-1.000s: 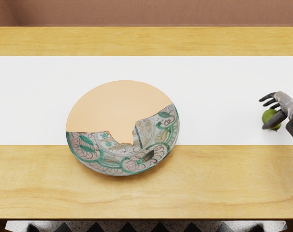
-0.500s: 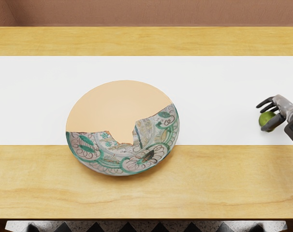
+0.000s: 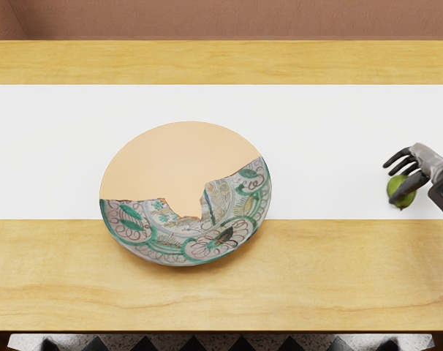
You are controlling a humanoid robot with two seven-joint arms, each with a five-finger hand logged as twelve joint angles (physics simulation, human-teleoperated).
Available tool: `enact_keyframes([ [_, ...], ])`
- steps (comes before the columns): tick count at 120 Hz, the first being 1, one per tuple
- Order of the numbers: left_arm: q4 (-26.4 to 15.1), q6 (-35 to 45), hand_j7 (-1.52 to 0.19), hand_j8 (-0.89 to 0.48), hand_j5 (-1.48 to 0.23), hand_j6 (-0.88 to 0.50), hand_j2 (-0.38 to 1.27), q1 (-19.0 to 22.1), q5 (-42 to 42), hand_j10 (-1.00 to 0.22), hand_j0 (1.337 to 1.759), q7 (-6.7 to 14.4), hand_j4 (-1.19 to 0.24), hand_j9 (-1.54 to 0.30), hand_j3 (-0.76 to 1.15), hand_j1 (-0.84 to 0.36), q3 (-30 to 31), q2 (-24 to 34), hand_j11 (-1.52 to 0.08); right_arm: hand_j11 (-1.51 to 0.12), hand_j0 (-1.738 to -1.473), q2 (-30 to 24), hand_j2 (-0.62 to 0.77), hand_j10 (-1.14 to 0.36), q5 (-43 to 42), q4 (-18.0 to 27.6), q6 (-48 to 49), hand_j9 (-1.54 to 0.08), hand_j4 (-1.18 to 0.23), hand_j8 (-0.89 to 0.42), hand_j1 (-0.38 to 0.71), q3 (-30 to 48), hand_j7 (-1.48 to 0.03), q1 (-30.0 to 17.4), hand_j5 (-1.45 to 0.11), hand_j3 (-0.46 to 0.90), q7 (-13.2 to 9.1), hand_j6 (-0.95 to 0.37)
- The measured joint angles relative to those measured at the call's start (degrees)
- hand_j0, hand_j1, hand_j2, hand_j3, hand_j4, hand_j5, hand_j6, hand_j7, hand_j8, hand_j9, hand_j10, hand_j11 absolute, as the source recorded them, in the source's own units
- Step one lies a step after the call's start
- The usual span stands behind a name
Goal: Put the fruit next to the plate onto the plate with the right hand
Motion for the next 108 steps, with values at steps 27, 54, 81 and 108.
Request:
enact_keyframes([
  [27,0.0,0.0,0.0,0.0,0.0,0.0,0.0,0.0,0.0,0.0,1.658,0.0,0.0,0.0,0.0,0.35,0.0,0.0,0.0,-0.82,-1.658,0.0,0.46,-0.54,1.6,0.4,0.6,-0.8,-0.65,-0.54,0.23,1.0,-0.82,0.5,-0.81,0.0,0.0,-0.64],
  [54,0.0,0.0,0.0,0.0,0.0,0.0,0.0,0.0,0.0,0.0,1.658,0.0,0.0,0.0,0.0,0.35,0.0,0.0,0.0,-0.82,-1.658,-0.4,0.44,-0.53,1.9,1.7,1.2,-0.81,-0.64,-0.53,0.23,2.4,-0.83,0.6,-0.82,0.0,0.0,-0.64],
  [81,0.0,0.0,0.0,0.0,0.0,0.0,0.0,0.0,0.0,0.0,1.658,0.0,0.0,0.0,0.0,0.35,0.0,0.0,0.0,-0.82,-1.658,-0.2,0.44,-0.52,1.9,3.2,1.5,-0.81,-0.64,-0.53,0.23,4.2,-0.83,0.7,-0.83,0.0,0.0,-0.64],
  [108,0.0,0.0,0.0,0.0,0.0,0.0,0.0,0.0,0.0,0.0,1.658,0.0,0.0,0.0,0.0,0.35,0.0,0.0,0.0,-0.82,-1.658,2.1,0.44,-0.53,1.9,4.0,1.8,-0.81,-0.64,-0.53,0.23,4.7,-0.83,3.2,-0.83,0.0,0.0,-0.64],
])
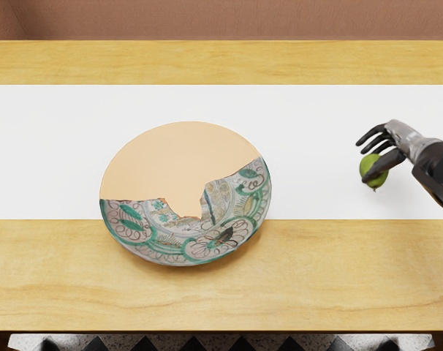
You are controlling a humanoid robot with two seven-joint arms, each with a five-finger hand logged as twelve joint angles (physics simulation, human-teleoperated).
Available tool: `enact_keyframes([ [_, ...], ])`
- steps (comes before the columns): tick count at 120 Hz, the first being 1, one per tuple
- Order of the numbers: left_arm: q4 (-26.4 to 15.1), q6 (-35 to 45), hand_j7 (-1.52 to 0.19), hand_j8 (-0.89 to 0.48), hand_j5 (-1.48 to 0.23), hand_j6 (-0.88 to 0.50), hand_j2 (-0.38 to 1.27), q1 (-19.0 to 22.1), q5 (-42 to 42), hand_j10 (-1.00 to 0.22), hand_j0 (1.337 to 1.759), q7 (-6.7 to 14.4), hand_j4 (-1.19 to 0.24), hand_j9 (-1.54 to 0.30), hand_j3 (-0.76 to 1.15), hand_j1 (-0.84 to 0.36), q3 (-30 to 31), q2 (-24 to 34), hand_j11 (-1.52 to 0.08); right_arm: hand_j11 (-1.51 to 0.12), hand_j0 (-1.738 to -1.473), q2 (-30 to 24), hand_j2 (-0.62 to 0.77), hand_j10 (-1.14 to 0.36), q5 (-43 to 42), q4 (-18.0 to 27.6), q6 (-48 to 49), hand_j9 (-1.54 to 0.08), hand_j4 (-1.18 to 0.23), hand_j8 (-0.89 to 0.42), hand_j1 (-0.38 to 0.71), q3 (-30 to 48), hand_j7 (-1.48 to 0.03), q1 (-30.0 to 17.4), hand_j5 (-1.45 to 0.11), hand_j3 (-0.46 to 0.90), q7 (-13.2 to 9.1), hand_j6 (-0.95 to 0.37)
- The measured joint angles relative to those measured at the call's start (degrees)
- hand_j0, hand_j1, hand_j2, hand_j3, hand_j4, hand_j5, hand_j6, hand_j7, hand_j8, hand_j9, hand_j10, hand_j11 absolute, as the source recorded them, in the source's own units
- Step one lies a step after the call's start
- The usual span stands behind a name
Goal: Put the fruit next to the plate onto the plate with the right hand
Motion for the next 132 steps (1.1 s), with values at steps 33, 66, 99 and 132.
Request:
enact_keyframes([
  [33,0.0,0.0,0.0,0.0,0.0,0.0,0.0,0.0,0.0,0.0,1.658,0.0,0.0,0.0,0.0,0.35,0.0,0.0,0.0,-0.83,-1.658,4.4,0.43,-0.53,0.1,0.4,0.7,-0.82,-0.63,-0.53,0.22,0.0,-0.83,4.4,-0.85,0.0,0.0,-0.64],
  [66,0.0,0.0,0.0,0.0,0.0,0.0,0.0,0.0,0.0,0.0,1.658,0.0,0.0,0.0,0.0,0.35,0.0,0.0,0.0,-0.83,-1.657,8.2,0.44,-0.54,0.1,0.5,0.8,-0.83,-0.64,-0.53,0.22,0.0,-0.84,6.5,-0.85,0.0,0.0,-0.64],
  [99,0.0,0.0,0.0,0.0,0.0,0.0,0.0,0.0,0.0,0.0,1.658,0.0,0.0,0.0,0.0,0.35,0.0,0.0,0.0,-0.83,-1.658,11.9,0.45,-0.53,0.0,0.4,1.2,-0.83,-0.64,-0.53,0.23,0.0,-0.84,8.4,-0.85,0.0,0.0,-0.65],
  [132,0.0,0.0,0.0,0.0,0.0,0.0,0.0,0.0,0.0,0.0,1.658,0.0,0.0,0.0,0.0,0.35,0.0,0.0,0.0,-0.84,-1.657,16.4,0.42,-0.53,0.1,0.3,1.4,-0.83,-0.64,-0.53,0.21,0.0,-0.84,8.9,-0.86,0.0,0.0,-0.65],
])
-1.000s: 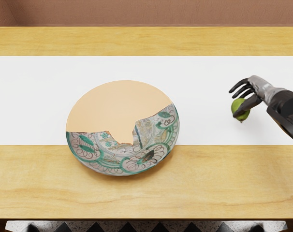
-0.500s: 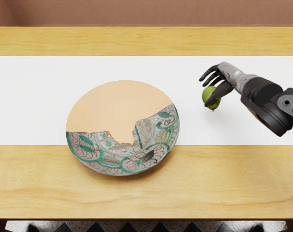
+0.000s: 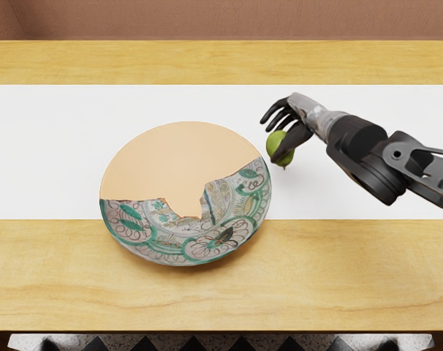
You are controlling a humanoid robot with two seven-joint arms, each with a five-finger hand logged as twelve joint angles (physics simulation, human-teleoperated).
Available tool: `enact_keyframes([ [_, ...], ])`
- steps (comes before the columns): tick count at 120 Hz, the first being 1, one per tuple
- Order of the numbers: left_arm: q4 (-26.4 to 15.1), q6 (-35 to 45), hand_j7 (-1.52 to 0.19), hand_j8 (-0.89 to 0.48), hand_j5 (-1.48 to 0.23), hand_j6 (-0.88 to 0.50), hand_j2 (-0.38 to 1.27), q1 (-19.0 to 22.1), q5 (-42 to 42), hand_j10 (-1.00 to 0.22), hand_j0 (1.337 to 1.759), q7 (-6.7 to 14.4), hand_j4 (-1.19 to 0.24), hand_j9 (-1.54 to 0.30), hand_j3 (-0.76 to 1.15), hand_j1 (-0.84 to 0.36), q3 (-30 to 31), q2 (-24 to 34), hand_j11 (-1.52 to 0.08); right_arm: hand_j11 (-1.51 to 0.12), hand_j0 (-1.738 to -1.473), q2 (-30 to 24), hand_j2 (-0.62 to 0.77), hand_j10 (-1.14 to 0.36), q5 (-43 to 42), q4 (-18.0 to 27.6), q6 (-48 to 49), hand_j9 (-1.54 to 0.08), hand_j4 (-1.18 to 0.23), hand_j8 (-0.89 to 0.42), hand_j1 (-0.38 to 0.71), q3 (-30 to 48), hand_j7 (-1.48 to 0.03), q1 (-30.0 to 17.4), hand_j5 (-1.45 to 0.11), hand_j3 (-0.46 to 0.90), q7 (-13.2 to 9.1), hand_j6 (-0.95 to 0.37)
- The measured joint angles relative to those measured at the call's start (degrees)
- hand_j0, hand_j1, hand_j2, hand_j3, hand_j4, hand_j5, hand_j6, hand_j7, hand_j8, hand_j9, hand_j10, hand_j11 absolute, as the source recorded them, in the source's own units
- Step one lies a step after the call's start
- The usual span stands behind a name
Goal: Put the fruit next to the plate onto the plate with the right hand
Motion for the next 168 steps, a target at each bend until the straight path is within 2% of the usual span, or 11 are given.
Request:
enact_keyframes([
  [85,0.0,0.0,0.0,0.0,0.0,0.0,0.0,0.0,0.0,0.0,1.658,0.0,0.0,0.0,0.0,0.35,0.0,0.0,0.0,-0.84,-1.658,8.5,0.45,-0.53,-0.4,0.0,0.0,-0.83,-0.65,-0.53,0.23,-0.1,-0.84,2.1,-0.85,0.0,0.0,-0.65],
  [116,0.0,0.0,0.0,0.0,0.0,0.0,0.0,0.0,0.0,0.0,1.658,0.0,0.0,0.0,0.0,0.35,0.0,0.0,0.0,-0.85,-1.658,10.5,0.47,-0.52,-1.5,-0.1,-0.4,-0.84,-0.66,-0.53,0.23,-0.5,-0.86,-0.4,-0.85,0.0,0.0,-0.66],
  [150,0.0,0.0,0.0,0.0,0.0,0.0,0.0,0.0,0.0,0.0,1.658,0.0,0.0,0.0,0.0,0.35,0.0,0.0,0.0,-0.85,-1.658,13.1,0.58,-0.51,-3.4,-0.2,-0.6,-0.84,-0.66,-0.53,0.29,-0.7,-0.85,-3.0,-0.85,0.0,0.0,-0.66],
  [168,0.0,0.0,0.0,0.0,0.0,0.0,0.0,0.0,0.0,0.0,1.658,0.0,0.0,0.0,0.0,0.35,0.0,0.0,0.0,-0.83,-1.658,13.3,0.56,-0.52,-3.8,-0.2,-0.6,-0.82,-0.65,-0.53,0.29,-0.8,-0.84,-3.6,-0.83,0.0,0.0,-0.65],
])
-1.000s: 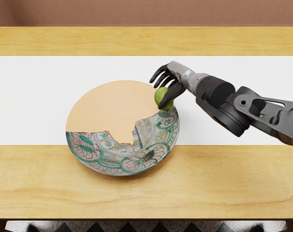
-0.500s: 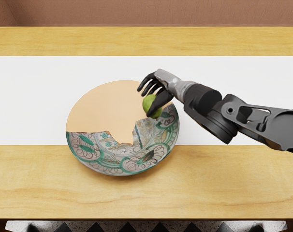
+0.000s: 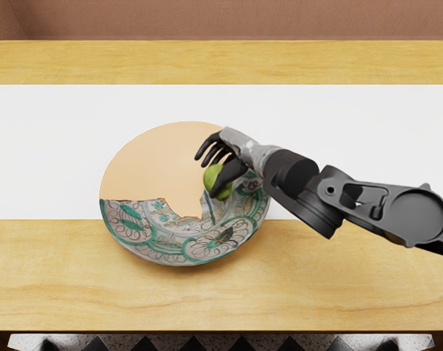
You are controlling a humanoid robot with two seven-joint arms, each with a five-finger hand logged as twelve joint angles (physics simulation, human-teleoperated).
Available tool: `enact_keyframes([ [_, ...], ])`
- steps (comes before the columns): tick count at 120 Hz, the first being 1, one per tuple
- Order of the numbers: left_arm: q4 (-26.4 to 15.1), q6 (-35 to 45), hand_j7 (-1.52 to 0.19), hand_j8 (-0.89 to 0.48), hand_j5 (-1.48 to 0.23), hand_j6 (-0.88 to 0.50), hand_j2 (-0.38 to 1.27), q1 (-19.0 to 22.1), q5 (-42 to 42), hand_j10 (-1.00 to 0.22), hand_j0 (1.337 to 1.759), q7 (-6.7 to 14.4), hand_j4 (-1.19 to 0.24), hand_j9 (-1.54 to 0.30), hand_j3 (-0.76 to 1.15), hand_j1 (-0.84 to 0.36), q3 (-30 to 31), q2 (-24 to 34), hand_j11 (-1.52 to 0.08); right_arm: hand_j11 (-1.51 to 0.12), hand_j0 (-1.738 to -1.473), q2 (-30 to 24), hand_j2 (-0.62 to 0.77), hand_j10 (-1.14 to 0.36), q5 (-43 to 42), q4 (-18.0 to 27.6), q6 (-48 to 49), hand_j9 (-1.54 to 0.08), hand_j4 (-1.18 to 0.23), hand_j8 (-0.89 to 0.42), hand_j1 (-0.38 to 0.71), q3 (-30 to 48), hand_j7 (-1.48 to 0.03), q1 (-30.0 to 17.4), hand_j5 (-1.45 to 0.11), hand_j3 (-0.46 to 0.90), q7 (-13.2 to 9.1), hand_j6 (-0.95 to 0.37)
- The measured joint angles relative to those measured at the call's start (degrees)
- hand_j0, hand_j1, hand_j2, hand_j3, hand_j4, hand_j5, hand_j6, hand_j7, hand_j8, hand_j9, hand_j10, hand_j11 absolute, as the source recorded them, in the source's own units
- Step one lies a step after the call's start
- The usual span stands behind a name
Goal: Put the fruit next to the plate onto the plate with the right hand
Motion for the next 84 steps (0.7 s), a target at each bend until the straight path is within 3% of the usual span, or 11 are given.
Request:
enact_keyframes([
  [5,0.0,0.0,0.0,0.0,0.0,0.0,0.0,0.0,0.0,0.0,1.658,0.0,0.0,0.0,0.0,0.35,0.0,0.0,0.0,-0.82,-1.658,0.0,0.55,-0.52,-0.2,0.0,0.0,-0.81,-0.64,-0.53,0.29,0.0,-0.83,-0.1,-0.82,0.0,0.0,-0.64],
  [11,0.0,0.0,0.0,0.0,0.0,0.0,0.0,0.0,0.0,0.0,1.658,0.0,0.0,0.0,0.0,0.35,0.0,0.0,0.0,-0.77,-1.658,0.1,0.44,-0.5,-0.4,0.0,-0.1,-0.77,-0.6,-0.51,0.25,0.0,-0.78,-0.3,-0.77,0.0,0.0,-0.6],
  [25,0.0,0.0,0.0,0.0,0.0,0.0,0.0,0.0,0.0,0.0,1.658,0.0,0.0,0.0,0.0,0.35,0.0,0.0,0.0,-0.49,-1.658,0.1,0.24,-0.33,-2.9,0.0,-0.2,-0.49,-0.38,-0.33,0.04,0.0,-0.5,-0.8,-0.49,0.0,0.1,-0.38],
  [45,0.0,0.0,0.0,0.0,0.0,0.0,0.0,0.0,0.0,0.0,1.658,0.0,0.0,0.0,0.0,0.35,0.0,0.0,0.0,-0.22,-1.658,-0.2,0.11,-0.15,-4.2,0.2,-0.2,-0.22,-0.17,-0.15,-0.17,0.7,-0.22,-1.1,-0.22,0.0,0.1,-0.17],
  [67,0.0,0.0,0.0,0.0,0.0,0.0,0.0,0.0,0.0,0.0,1.658,0.0,0.0,0.0,0.0,0.35,0.0,0.0,0.0,-0.09,-1.658,-2.5,0.04,-0.06,-3.8,2.6,1.5,-0.09,-0.07,-0.06,-0.28,5.5,-0.09,-1.0,-0.09,0.0,0.1,-0.07],
  [84,0.0,0.0,0.0,0.0,0.0,0.0,0.0,0.0,0.0,0.0,1.658,0.0,0.0,0.0,0.0,0.35,0.0,0.0,0.0,-0.04,-1.658,-5.1,0.02,-0.03,3.1,3.7,10.8,-0.04,-0.04,-0.03,-0.31,14.2,-0.04,-1.3,-0.04,0.0,0.1,-0.04],
])
